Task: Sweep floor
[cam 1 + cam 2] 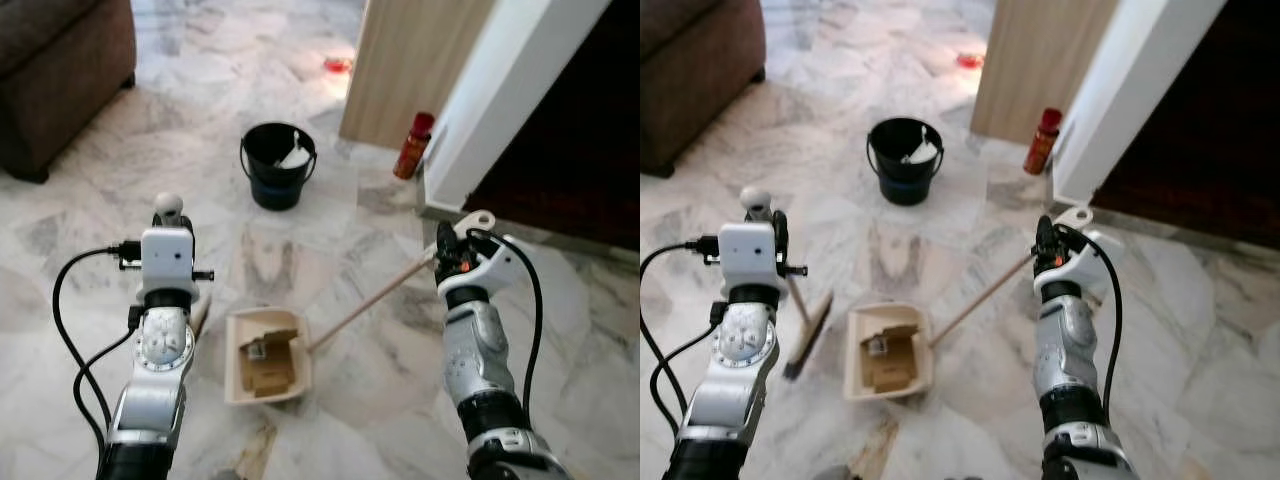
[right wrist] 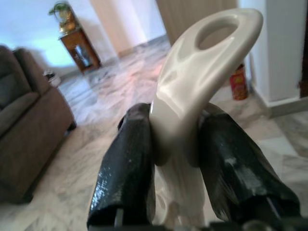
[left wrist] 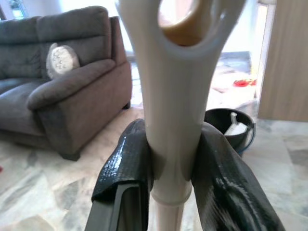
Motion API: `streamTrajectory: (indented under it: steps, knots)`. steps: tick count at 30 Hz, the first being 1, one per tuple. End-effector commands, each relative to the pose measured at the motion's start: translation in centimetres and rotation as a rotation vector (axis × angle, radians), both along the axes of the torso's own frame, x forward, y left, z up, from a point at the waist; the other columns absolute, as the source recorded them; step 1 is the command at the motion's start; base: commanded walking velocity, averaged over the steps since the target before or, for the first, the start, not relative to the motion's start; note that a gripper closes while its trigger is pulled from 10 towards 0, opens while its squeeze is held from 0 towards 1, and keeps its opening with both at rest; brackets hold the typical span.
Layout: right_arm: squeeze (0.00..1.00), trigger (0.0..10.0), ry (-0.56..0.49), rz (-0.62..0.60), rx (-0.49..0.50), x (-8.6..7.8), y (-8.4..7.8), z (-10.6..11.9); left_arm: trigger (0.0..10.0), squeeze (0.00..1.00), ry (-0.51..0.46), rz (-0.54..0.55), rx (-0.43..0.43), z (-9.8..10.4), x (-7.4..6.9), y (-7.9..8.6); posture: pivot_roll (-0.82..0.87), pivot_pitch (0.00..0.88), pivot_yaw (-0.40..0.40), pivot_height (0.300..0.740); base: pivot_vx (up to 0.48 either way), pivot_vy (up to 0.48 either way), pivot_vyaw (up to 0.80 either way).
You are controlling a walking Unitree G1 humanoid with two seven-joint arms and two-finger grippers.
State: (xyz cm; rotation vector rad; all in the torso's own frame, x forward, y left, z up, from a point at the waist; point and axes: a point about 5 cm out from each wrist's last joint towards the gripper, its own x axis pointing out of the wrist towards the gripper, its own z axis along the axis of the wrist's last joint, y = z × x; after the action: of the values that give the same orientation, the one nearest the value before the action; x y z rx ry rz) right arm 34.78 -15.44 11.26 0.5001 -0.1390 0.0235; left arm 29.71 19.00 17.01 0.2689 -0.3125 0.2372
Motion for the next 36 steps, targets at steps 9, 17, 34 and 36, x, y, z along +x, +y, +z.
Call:
streamTrajectory:
  steps: [9,17,34,36]
  knots:
    - [0.0,10.0,-0.041,-0.031,0.032,0.3,-0.9,1.1,10.0,0.0,-0.069,-0.007,0.027,1.5,-0.2,-0.4,0.12,0.149,-0.125,0.74,0.27,0.0,-0.34]
    - [0.0,10.0,-0.037,-0.02,0.048,0.3,-0.2,1.1,10.0,0.0,-0.073,0.001,0.03,1.5,-0.2,-0.3,0.13,0.143,-0.126,0.74,0.272,0.0,0.0]
    - [0.0,10.0,-0.017,-0.004,0.054,0.3,0.7,0.9,10.0,0.0,-0.079,-0.004,0.033,1.6,-0.2,-0.4,0.13,0.108,-0.118,0.74,0.278,0.0,0.0]
    - [0.0,10.0,-0.022,-0.004,0.05,0.3,0.7,1.0,10.0,0.0,-0.08,-0.006,0.032,1.6,-0.2,-0.4,0.13,0.105,-0.119,0.74,0.285,0.0,0.0]
